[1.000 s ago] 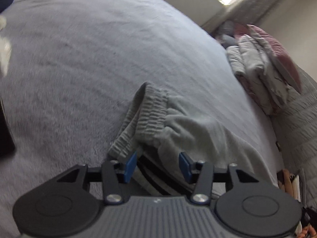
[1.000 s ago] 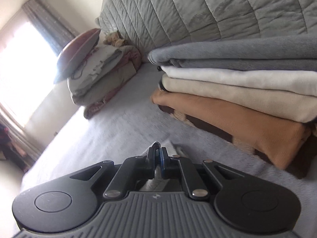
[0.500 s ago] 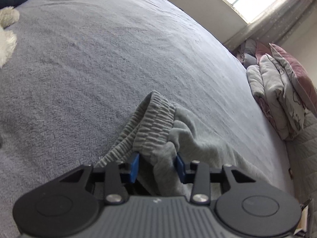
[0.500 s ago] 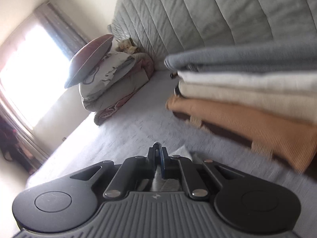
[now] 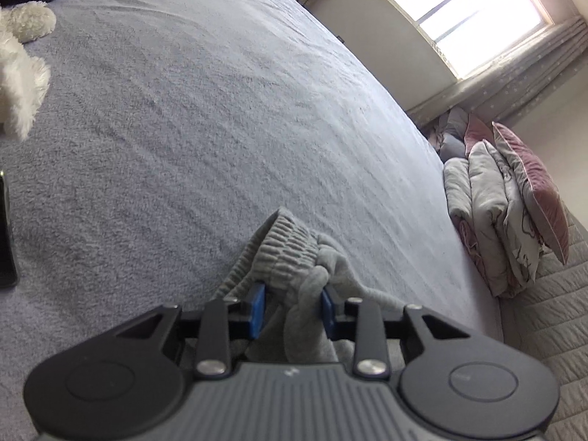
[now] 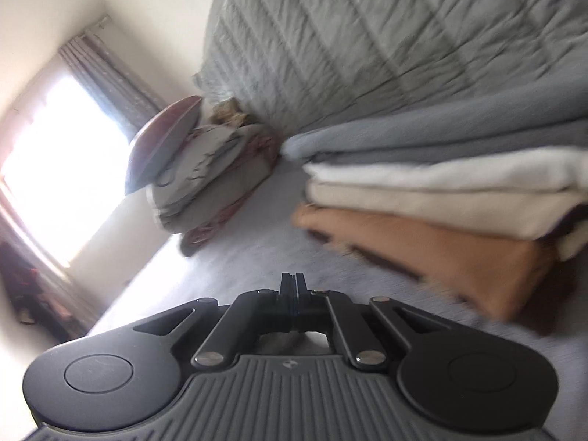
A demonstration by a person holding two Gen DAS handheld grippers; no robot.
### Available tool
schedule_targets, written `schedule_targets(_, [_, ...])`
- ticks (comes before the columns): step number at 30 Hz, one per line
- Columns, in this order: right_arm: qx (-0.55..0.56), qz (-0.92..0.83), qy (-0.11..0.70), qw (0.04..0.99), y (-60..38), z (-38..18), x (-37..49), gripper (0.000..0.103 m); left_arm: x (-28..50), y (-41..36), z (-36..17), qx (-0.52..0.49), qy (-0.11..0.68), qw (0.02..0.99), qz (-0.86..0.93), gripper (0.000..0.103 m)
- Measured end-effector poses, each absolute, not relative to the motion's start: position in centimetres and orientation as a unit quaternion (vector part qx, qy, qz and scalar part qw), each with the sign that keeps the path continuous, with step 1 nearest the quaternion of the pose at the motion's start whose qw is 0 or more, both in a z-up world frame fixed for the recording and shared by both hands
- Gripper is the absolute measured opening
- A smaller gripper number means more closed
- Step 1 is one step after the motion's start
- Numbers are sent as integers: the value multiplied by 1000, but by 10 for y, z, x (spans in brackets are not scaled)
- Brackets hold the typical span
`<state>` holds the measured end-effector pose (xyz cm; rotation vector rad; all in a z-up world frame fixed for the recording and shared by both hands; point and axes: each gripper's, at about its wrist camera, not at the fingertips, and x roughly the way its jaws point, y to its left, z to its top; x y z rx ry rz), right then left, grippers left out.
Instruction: Fold clothes
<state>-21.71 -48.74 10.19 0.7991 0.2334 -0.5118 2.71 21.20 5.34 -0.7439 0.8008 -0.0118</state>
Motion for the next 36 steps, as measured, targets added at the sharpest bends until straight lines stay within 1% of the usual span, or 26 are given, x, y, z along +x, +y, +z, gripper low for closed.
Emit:
schedule_targets(2, [382, -243, 140, 881, -495, 98, -222, 1, 25, 210, 51, -336, 388, 858, -7, 32])
schedule_targets(4, [376, -202, 196, 883, -498, 88, -215, 1, 24, 214, 49, -332, 394, 857, -9, 32])
schedule_targets(5, [381, -183, 222, 879, -496, 81, -209, 5, 23, 215, 48, -332, 395, 857, -9, 32])
schedule_targets(7, [395, -156, 269, 864, -492, 68, -198, 7, 24, 215, 47, -330, 394, 858, -9, 32])
schedule_targets(8, [402, -154, 286, 856, -490, 63, -194, 21, 23, 214, 47, -328, 393, 859, -9, 32])
schedule_targets(9, [407, -159, 298, 849, -489, 60, -193, 43, 23, 212, 48, -325, 392, 861, -8, 32])
schedule_targets(11, [413, -172, 312, 838, -490, 56, -194, 59, 22, 210, 48, -320, 391, 863, -6, 32])
schedule_targets(14, [428, -186, 331, 820, -493, 51, -199, 59, 22, 212, 46, -325, 395, 859, -5, 30])
schedule_targets(18, [464, -169, 320, 808, -501, 47, -214, 58, 21, 211, 46, -320, 394, 862, -4, 30])
schedule_targets(20, [474, -162, 329, 801, -501, 40, -212, 58, 21, 209, 46, -316, 393, 863, -3, 29])
schedule_targets(24, [479, -187, 346, 785, -498, 29, -206, 53, 22, 209, 43, -318, 393, 863, -1, 29])
schedule_targets(25, [476, -192, 346, 785, -496, 29, -203, 50, 23, 209, 42, -318, 394, 863, 0, 29])
schedule_targets(26, [472, -198, 345, 787, -495, 29, -201, 42, 23, 209, 40, -318, 394, 863, 0, 29])
schedule_targets(28, [464, -209, 342, 790, -491, 30, -197, 31, 25, 209, 37, -319, 392, 863, -1, 30])
schedule_targets(29, [460, -215, 340, 792, -490, 30, -194, 20, 25, 209, 35, -320, 391, 863, -1, 30])
schedule_targets(30, [454, -218, 335, 796, -488, 31, -193, 11, 26, 209, 33, -321, 392, 862, 0, 31])
schedule_targets(32, [448, -222, 318, 806, -486, 35, -193, 10, 27, 209, 29, -322, 392, 862, 1, 32])
schedule_targets(36, [441, -212, 257, 833, -482, 49, -196, 9, 24, 203, 36, -300, 380, 875, -2, 26])
